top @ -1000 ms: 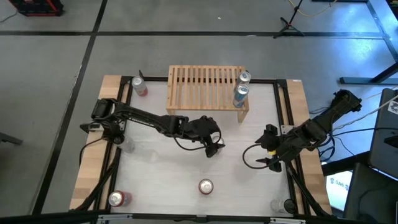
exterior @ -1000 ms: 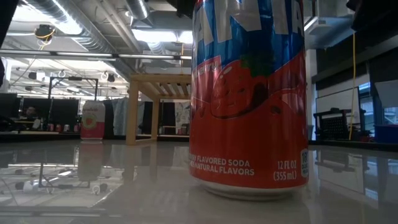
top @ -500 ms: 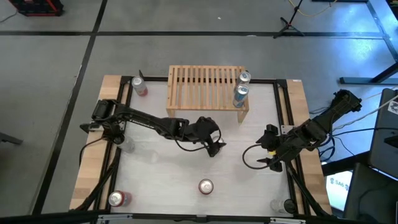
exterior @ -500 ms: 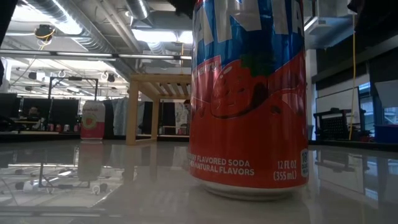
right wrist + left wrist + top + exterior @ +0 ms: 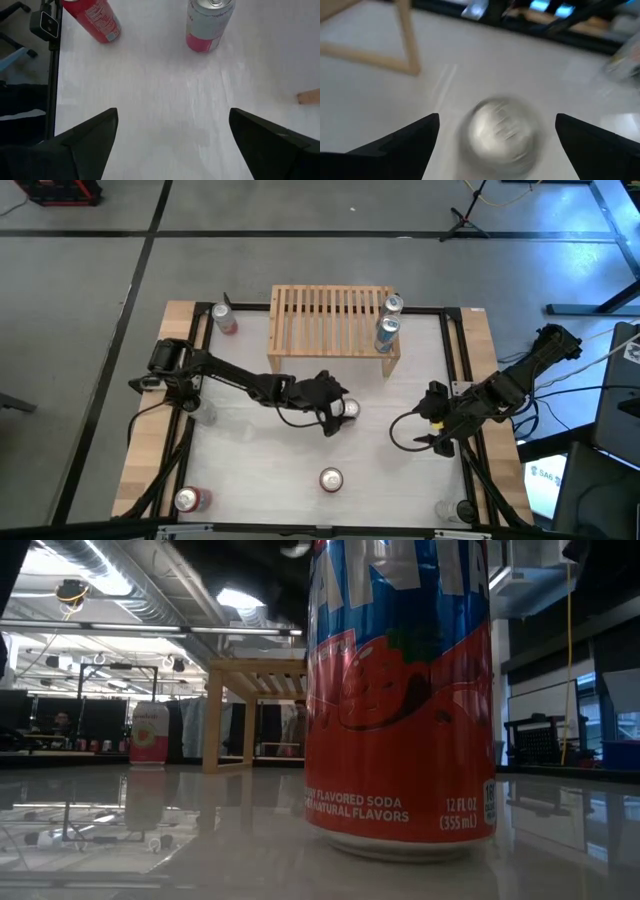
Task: Place canned beverage on shelf
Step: Put the left pink soda can on the shelf
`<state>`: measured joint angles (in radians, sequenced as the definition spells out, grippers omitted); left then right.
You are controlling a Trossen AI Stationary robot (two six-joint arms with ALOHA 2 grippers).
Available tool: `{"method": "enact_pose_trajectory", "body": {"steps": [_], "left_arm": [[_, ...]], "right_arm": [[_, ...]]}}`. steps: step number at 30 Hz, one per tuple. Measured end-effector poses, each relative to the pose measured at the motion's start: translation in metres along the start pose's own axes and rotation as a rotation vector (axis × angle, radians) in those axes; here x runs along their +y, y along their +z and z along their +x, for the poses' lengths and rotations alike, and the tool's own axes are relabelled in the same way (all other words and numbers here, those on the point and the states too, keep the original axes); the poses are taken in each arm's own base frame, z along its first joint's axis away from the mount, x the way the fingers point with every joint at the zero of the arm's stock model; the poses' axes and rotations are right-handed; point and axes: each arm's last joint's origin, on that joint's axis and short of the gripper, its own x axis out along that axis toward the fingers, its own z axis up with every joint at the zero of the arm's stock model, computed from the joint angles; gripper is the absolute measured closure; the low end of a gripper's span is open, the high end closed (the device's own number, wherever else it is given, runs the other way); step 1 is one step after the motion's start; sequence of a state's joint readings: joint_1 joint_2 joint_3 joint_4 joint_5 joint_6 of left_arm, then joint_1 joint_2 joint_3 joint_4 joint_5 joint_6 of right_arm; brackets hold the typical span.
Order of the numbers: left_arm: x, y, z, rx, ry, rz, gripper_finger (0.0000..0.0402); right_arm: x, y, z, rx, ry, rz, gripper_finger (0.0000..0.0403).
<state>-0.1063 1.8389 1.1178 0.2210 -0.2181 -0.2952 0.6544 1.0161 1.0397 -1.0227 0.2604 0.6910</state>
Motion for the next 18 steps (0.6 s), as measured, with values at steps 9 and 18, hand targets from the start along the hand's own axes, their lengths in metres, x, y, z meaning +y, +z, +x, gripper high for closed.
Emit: {"method": "enact_pose_trajectory", "body": {"steps": [9, 18], "left_arm": [[0.001, -0.015, 0.010, 0.033, -0.033, -0.006, 0.0010], [0.003, -0.030, 0.029, 0.028, -0.028, -0.007, 0.0010]], "right_arm": [[0.000, 0.001, 0.000, -0.012, -0.009, 0.018, 0.0033], [0.001, 0.003, 0.000, -0.042, -0.016, 0.030, 0.0033]]}}
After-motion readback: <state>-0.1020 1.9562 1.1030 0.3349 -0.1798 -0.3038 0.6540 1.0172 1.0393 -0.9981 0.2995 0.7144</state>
